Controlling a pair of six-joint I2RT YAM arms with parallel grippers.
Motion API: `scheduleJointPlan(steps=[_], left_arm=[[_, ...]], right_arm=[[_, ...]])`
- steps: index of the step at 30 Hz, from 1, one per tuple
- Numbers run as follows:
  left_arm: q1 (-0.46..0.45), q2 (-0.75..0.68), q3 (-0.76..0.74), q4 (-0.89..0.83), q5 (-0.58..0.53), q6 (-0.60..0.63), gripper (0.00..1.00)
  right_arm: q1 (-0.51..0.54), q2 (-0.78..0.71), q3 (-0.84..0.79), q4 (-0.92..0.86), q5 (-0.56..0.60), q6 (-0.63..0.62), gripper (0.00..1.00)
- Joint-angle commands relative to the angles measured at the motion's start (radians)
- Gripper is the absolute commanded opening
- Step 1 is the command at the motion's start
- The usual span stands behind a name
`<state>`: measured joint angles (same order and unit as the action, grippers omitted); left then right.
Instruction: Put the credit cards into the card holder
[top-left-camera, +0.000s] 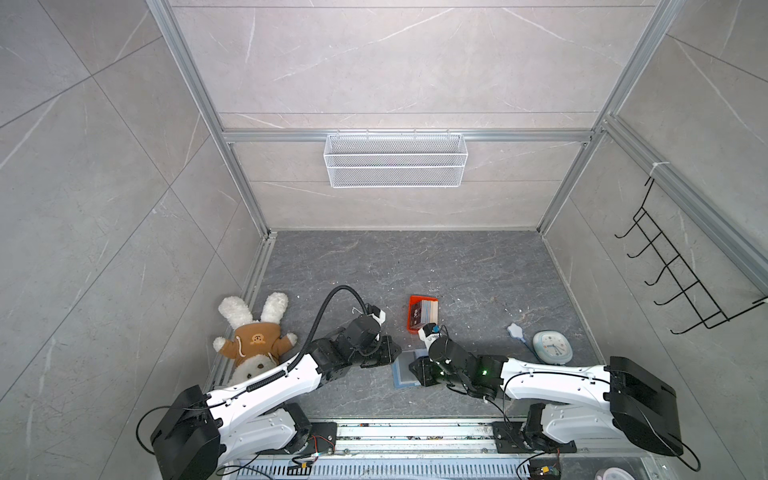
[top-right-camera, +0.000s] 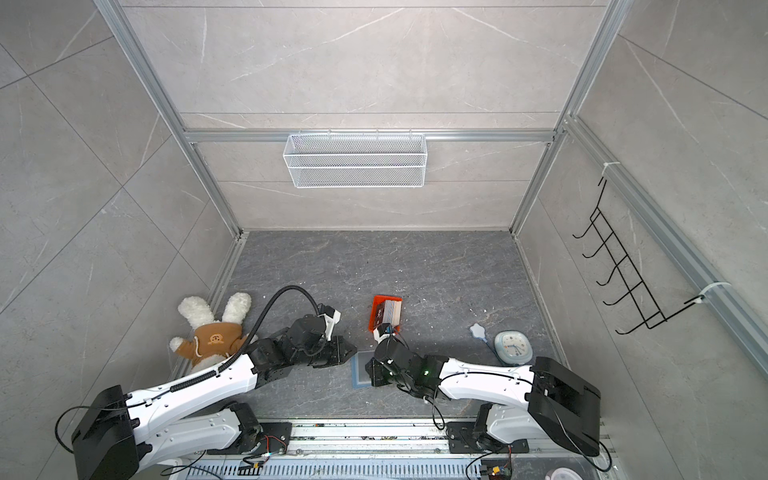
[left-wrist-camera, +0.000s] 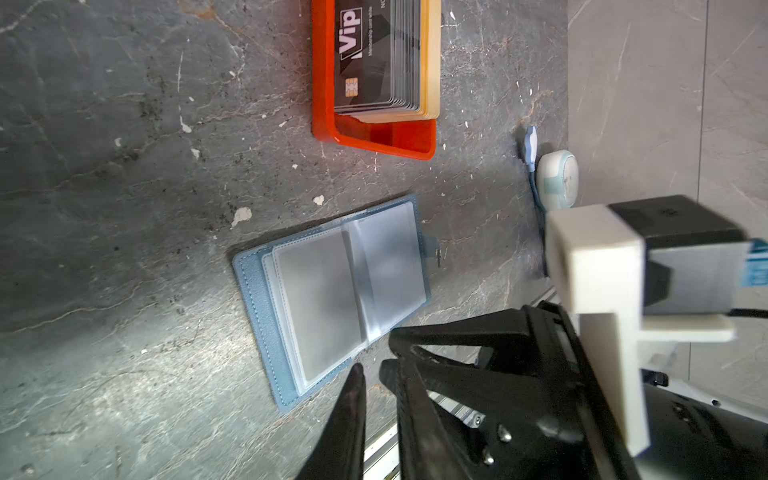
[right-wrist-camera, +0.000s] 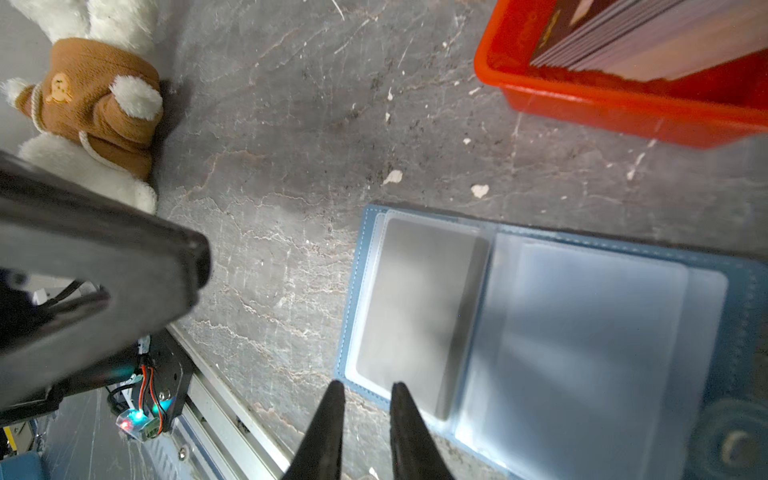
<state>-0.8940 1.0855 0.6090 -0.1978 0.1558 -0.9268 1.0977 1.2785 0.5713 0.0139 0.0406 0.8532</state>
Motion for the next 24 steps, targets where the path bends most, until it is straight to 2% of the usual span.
scheduleJointPlan(steps=[1, 8, 13, 19, 24], left_arm=[[-0.002, -0.025, -0.028, 0.008, -0.006, 0.030, 0.18], [-0.003, -0.033, -0.057, 0.052, 0.005, 0.048, 0.19], [-0.004, -0.045, -0.075, 0.080, 0.007, 0.053, 0.21], [0.008, -0.009, -0.058, 0.088, 0.008, 0.087, 0.21], [0.060, 0.016, -0.034, 0.088, 0.048, 0.116, 0.22]], right_arm=[[0.004, -0.079, -0.032, -0.046, 0.060, 0.002, 0.24], [0.003, -0.273, -0.047, -0.240, 0.160, -0.004, 0.33], [-0.017, -0.357, -0.041, -0.326, 0.190, -0.026, 0.41], [-0.093, -0.360, -0.010, -0.369, 0.150, -0.054, 0.43], [-0.191, -0.301, 0.016, -0.334, 0.078, -0.085, 0.44]])
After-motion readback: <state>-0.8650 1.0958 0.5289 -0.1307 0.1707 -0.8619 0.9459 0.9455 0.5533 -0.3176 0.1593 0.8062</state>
